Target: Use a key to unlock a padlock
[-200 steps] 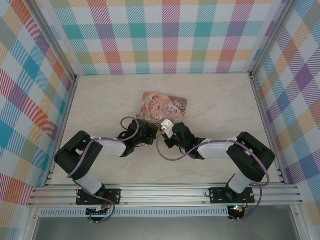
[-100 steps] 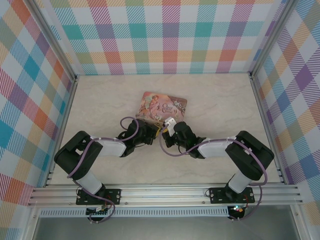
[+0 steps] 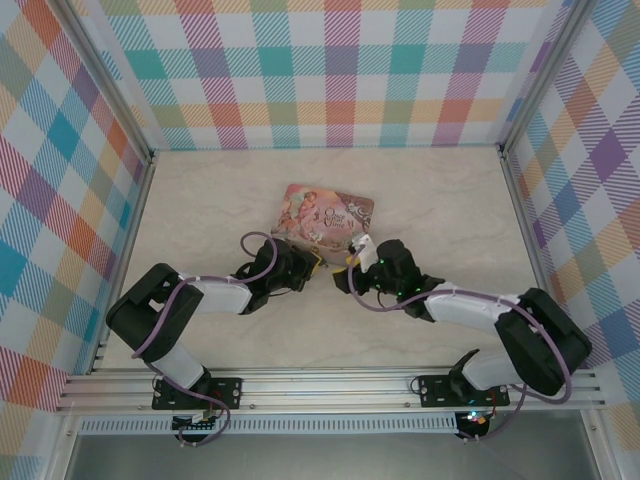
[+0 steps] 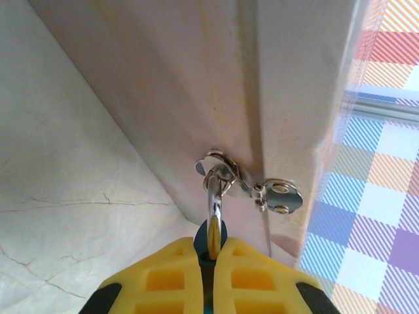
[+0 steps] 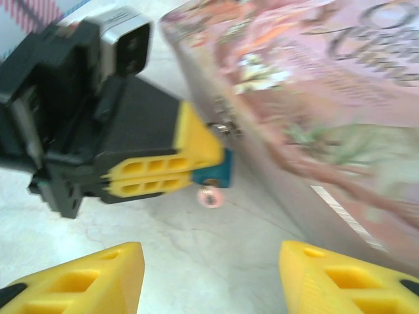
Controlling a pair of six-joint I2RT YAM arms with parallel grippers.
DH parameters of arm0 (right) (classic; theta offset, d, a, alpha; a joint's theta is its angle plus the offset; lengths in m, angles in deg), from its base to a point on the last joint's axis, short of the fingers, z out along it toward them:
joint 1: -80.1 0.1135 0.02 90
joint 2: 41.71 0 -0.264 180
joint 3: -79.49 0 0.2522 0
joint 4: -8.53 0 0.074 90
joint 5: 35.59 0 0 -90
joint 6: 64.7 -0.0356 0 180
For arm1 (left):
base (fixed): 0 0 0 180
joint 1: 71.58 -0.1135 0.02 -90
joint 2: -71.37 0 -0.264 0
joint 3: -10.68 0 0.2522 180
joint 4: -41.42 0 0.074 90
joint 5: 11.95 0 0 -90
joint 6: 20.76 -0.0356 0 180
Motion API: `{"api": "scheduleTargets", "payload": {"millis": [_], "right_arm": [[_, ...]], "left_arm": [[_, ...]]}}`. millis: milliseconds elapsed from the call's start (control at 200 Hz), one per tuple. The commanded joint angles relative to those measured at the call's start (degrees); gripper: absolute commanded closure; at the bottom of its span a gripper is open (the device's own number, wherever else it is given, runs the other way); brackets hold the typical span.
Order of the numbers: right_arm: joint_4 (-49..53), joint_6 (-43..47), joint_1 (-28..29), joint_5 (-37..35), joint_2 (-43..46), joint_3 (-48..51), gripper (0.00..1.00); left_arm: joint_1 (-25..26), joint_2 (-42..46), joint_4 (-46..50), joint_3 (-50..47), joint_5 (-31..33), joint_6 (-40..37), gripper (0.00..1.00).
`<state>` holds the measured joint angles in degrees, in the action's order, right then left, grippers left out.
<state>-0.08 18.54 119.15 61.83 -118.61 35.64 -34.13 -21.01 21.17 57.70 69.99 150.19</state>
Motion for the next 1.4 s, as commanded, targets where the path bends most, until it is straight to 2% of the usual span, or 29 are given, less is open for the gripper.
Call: {"api": "scheduleTargets", "payload": {"millis": [0, 70, 160, 275, 575, 635, 855, 1040, 1290, 1395], "right_arm": [[5.4, -2.3, -3.0, 1.9, 2.7, 0.2, 0.43], [5.5, -2.8, -4.0, 1.7, 3.3, 0.3, 0.42], [6.4, -3.3, -4.7, 0.7, 3.0, -0.1, 0.38], [8.1, -4.4, -5.6, 0.9, 2.3, -1.5, 0.32], [9.9, -14.6, -12.6, 7.6, -0.5, -5.4, 0.16], [8.4, -16.8, -14.2, 9.3, -1.8, -5.7, 0.10], [7.1, -21.4, -18.7, 17.7, -11.6, -13.0, 0.01], [7.5, -19.3, -19.0, 20.4, -21.6, -22.9, 0.00], [2.4, -16.2, -19.2, 28.3, -35.0, -36.4, 0.00], [0.0, -17.6, -19.2, 32.2, -41.1, -42.8, 0.01]], "left_arm": [[-0.2, 0.1, 3.3, 0.2, 0.4, -4.3, 1.00], [-0.3, -1.6, 2.4, 0.6, -0.5, -4.6, 1.00], [-0.3, -3.1, 0.1, 1.4, -1.9, -5.0, 0.76], [-0.3, -2.0, 1.6, 2.5, -1.9, -7.4, 0.59], [-1.4, 8.0, 13.5, 2.0, 2.7, -13.5, 0.37], [-2.0, 10.4, 17.2, 2.2, 4.0, -15.7, 0.35], [-6.6, 17.8, 28.2, 3.0, 7.1, -22.1, 0.29], [-10.9, 21.3, 30.4, 2.5, 6.7, -23.8, 0.27], [-14.8, 24.3, 33.2, 2.5, 5.7, -26.4, 0.25], [-16.8, 25.0, 33.4, 2.4, 4.9, -27.5, 0.24]]}}
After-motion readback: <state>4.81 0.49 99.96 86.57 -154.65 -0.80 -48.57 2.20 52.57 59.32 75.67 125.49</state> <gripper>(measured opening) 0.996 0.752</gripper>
